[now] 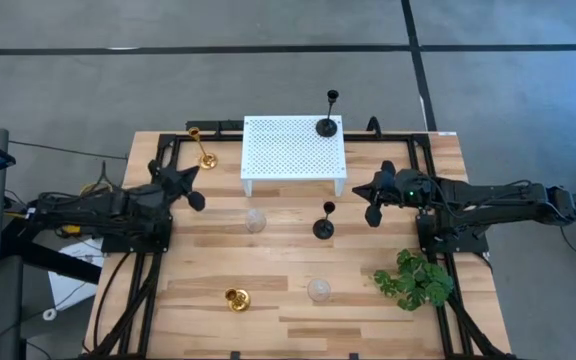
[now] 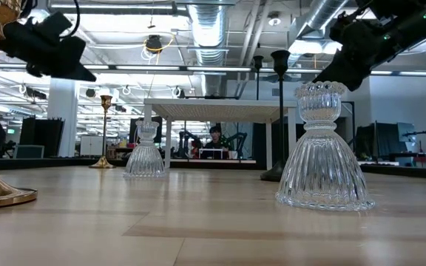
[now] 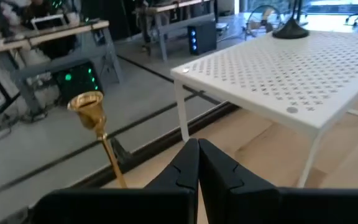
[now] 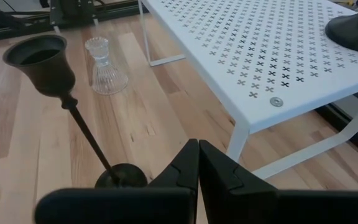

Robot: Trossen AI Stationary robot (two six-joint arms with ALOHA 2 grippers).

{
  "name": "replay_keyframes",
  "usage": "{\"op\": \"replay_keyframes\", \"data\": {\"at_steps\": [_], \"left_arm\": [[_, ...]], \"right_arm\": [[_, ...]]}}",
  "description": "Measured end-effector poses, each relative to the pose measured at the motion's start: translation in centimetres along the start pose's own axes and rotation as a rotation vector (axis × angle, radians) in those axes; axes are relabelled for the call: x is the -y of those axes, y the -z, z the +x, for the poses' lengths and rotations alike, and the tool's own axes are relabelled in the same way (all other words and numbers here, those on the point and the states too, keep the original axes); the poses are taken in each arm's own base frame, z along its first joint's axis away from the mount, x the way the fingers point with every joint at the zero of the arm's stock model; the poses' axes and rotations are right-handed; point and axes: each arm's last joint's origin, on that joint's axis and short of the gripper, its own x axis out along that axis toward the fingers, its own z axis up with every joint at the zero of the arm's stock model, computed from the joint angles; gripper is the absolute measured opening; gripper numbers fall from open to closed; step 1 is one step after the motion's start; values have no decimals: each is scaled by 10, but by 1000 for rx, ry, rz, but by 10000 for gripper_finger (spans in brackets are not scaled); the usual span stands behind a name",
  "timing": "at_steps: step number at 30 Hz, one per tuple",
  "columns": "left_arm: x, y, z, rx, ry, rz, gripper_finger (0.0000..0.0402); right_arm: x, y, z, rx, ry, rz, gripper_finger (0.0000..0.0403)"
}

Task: Pick & Place candle stick holders
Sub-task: Put the top gold candle holder on the shelf

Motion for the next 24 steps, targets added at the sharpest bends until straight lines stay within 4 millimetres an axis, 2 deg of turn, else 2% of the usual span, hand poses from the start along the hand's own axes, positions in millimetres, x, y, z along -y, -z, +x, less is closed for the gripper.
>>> {"op": "replay_keyframes", "data": {"at_steps": [7,11,24], "left_arm": [[9,20,9,-65,-43,-31,6],[11,25,12,-68,-149,10,5],[14,14,19,-26,-186,161,4]], "right_arm": [[0,0,0,1,0,2,0],[0,0,0,1,0,0,0],[0,0,0,1,2,-23,0]]}}
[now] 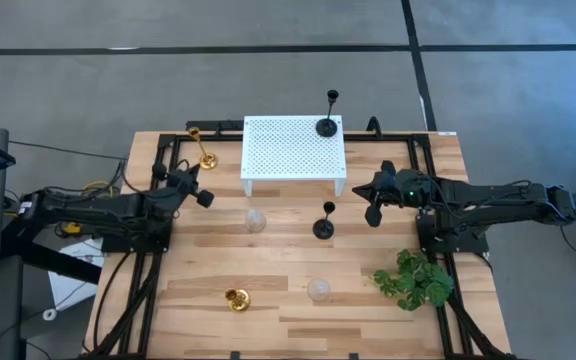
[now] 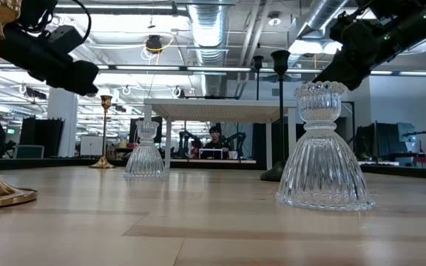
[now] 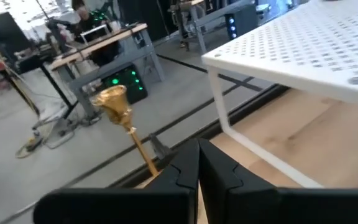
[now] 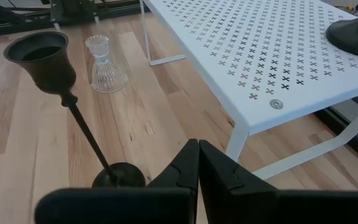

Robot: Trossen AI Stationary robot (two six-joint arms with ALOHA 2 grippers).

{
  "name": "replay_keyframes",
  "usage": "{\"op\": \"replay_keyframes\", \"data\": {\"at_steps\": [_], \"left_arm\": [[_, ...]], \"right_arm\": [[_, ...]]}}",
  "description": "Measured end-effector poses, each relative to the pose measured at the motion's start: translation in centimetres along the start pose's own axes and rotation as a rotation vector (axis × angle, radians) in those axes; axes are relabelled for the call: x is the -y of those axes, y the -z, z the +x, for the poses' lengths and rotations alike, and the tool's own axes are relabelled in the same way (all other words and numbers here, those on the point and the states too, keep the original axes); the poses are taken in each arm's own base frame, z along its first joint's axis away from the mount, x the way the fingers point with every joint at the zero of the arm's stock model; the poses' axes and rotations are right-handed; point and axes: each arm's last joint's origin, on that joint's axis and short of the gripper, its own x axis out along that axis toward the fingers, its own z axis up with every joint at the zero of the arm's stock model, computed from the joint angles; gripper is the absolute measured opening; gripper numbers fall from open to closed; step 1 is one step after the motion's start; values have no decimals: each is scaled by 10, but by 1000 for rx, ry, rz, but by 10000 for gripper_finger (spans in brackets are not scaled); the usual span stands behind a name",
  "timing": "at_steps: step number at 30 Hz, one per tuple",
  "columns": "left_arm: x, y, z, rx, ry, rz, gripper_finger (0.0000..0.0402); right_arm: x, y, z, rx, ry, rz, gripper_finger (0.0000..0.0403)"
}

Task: Pick & Place candle stick holders
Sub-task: Put the top gold candle holder on the shelf

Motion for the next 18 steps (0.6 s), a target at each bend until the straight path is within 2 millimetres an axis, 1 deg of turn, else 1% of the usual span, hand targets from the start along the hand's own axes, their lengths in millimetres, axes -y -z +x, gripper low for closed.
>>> {"op": "replay_keyframes", "data": {"at_steps": [3,9,13,15,18], "left_arm": [[-5,1,6,-19,-46,0,5],[-19,4,25,-64,-1,-37,4],[-31,6,34,-90,-14,-68,6],[-36,7,38,-97,10,-85,6],[-39,9,42,-110,92,-93,6]], "right_arm": [[0,0,0,0,0,0,0],[0,0,0,0,0,0,0],[0,0,0,0,0,0,0],[0,0,0,0,0,0,0],[0,0,0,-1,0,0,0]]}}
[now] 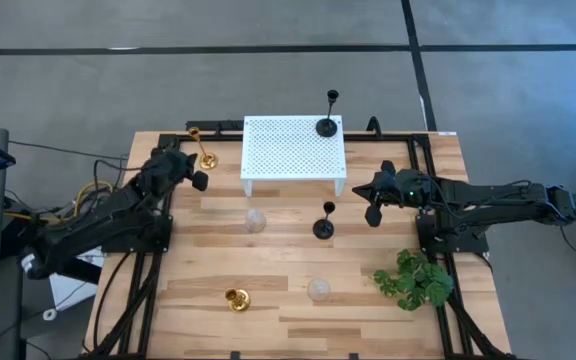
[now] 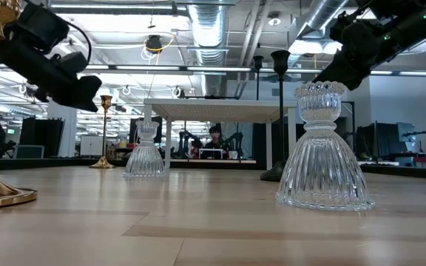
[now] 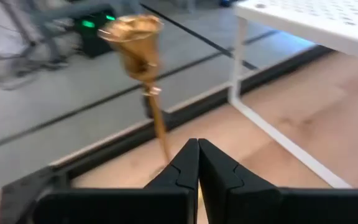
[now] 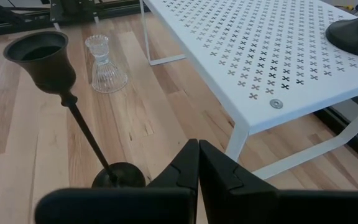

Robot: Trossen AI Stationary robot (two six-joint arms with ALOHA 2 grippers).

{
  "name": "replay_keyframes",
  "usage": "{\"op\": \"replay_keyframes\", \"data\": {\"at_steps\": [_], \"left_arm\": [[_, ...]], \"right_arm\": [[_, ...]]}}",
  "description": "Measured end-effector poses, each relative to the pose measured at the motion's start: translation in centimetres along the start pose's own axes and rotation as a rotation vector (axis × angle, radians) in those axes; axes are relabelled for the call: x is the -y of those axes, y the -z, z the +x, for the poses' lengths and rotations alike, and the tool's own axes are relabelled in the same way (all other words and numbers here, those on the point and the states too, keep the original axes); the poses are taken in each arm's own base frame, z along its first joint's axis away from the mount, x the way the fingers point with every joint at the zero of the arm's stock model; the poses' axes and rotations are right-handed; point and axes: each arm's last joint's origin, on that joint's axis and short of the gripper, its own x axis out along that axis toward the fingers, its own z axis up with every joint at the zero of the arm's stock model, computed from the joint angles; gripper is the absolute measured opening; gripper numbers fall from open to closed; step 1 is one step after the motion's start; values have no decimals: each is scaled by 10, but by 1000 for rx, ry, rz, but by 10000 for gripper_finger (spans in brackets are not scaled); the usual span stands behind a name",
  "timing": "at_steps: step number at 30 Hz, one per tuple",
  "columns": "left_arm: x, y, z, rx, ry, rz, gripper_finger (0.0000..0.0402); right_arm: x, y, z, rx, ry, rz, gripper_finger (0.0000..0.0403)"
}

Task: Pick & Place candle stick holders
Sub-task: Put the top gold candle holder on the shelf

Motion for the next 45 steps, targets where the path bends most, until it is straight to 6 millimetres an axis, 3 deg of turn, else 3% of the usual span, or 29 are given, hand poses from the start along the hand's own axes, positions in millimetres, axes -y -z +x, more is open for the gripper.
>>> {"op": "replay_keyframes", "data": {"at_steps": [6,20,37,45], "left_arm": [[-7,5,10,-64,100,24,5],[-27,10,17,-104,83,68,4],[-28,13,18,-102,131,-4,8],[-28,9,18,-60,130,-69,50]], "right_arm": [[0,0,0,-1,0,-8,0],[0,2,0,-18,1,-14,0],[0,2,0,-20,-7,-12,0],[0,2,0,-17,-7,-11,0]]}}
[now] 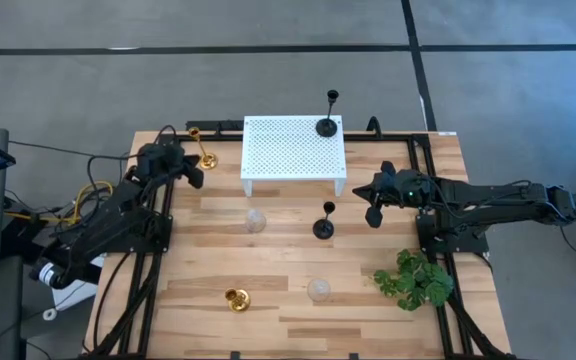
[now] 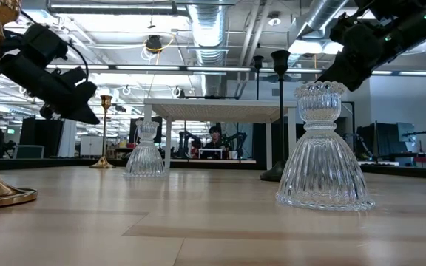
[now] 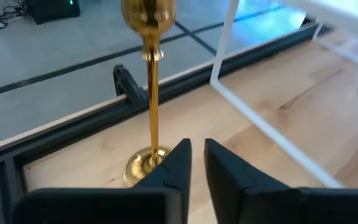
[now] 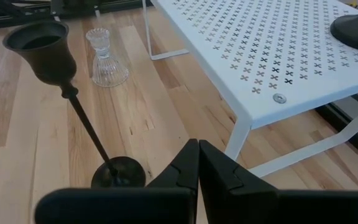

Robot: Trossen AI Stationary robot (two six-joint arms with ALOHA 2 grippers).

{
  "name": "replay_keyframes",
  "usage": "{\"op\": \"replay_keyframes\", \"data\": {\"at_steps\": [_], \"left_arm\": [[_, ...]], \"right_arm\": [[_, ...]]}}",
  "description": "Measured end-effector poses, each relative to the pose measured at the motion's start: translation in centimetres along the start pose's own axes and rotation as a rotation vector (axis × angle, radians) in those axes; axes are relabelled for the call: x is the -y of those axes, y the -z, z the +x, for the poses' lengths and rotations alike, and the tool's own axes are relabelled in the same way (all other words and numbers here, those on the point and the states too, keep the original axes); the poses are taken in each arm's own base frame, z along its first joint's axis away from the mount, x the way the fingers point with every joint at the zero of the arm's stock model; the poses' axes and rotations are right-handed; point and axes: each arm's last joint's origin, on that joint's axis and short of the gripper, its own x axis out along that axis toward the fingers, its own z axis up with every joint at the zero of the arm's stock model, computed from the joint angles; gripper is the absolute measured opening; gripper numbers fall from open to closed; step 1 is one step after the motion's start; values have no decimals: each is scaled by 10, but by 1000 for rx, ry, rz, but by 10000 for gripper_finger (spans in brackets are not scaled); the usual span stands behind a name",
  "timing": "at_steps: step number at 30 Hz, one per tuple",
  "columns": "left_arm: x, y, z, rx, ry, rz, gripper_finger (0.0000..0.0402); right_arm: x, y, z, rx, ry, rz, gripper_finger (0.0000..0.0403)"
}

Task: Pick & Place candle stick holders
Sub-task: Put the top gold candle holder on the shelf

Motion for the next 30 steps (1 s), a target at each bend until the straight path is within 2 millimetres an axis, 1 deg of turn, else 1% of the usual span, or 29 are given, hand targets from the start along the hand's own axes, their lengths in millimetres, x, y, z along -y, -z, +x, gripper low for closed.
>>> {"op": "replay_keyframes", "data": {"at_steps": [3,12,16,19,22,26,30], "left_arm": [[0,-3,2,26,6,-28,84],[-1,-7,12,58,13,-27,202],[-1,-8,16,68,14,-25,241],[-1,-8,18,71,10,-24,259],[0,-8,18,72,2,-22,269],[0,-9,18,75,0,-22,269],[0,-8,18,72,-1,-22,261]], "right_arm": [[0,0,0,0,0,0,0],[0,0,0,-3,0,-1,0],[0,0,0,-3,1,-1,0],[0,0,0,-3,0,-1,0],[0,1,0,-5,1,-1,0],[0,1,0,-9,1,-2,0],[0,1,0,-10,1,-2,0]]}}
